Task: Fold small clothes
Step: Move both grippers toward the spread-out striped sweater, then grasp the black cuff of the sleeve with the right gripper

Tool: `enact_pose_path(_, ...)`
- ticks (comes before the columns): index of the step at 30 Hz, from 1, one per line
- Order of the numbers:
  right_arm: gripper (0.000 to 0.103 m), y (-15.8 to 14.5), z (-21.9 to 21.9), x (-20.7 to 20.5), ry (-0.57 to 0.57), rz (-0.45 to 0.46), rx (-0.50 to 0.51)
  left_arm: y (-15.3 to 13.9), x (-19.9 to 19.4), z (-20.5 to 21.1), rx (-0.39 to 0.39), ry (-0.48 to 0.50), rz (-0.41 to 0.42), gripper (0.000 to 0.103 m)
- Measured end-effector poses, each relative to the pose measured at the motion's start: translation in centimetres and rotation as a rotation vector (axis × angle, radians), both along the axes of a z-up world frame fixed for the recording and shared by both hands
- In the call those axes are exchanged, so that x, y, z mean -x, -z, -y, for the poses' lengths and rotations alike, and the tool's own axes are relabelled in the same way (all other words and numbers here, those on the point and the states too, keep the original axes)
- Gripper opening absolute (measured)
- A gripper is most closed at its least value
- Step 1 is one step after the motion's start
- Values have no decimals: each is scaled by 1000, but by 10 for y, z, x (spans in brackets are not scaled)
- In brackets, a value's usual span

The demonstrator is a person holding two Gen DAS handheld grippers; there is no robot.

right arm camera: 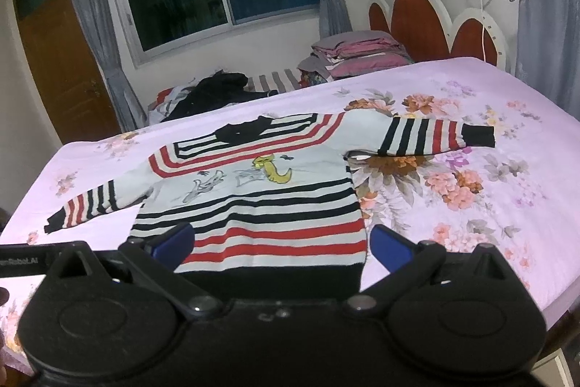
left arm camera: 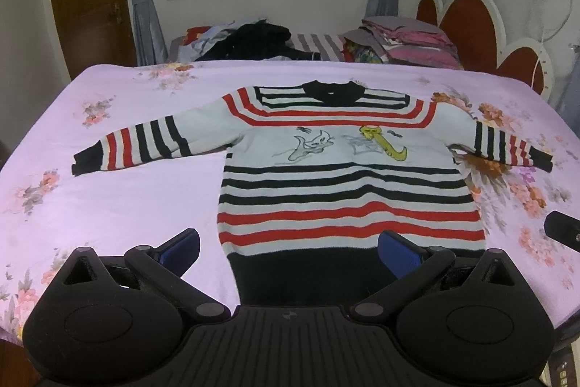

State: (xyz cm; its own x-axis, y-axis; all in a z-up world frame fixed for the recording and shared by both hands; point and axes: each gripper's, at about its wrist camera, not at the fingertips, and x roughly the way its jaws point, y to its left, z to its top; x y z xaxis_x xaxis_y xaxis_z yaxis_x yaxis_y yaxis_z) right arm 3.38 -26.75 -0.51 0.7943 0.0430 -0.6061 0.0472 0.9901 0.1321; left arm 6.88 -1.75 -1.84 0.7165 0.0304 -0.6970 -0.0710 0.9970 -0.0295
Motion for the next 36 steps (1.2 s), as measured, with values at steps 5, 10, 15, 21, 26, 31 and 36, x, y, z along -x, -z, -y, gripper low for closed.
enact_pose_path(5, 103, 10, 17, -22, 23, -13, 1, 7, -25, 9, -9, 2, -9, 103)
enact_pose_path(10, 103, 19, 38, -47, 48, -20, 10, 15, -54, 22, -8, 17, -7, 103)
enact_pose_path(15, 103, 29, 72, -80, 103, -26, 13, 22, -88, 33, 3, 13, -21, 103)
enact_pose_path(21, 103, 46, 121, -127, 184, -68, 16, 29, -130, 44, 17, -23, -17, 103)
enact_pose_path(26, 103, 64, 164, -169, 252, -95, 36, 41, -166, 54, -5, -29, -25, 103)
enact_pose_path(31, 103, 87, 208, -205, 325, -121, 11, 56, -198, 64, -30, -50, -30, 103)
enact_pose_path(36, 98, 115, 251, -243, 405, -170, -42, 65, -222, 76, -65, -48, -38, 103)
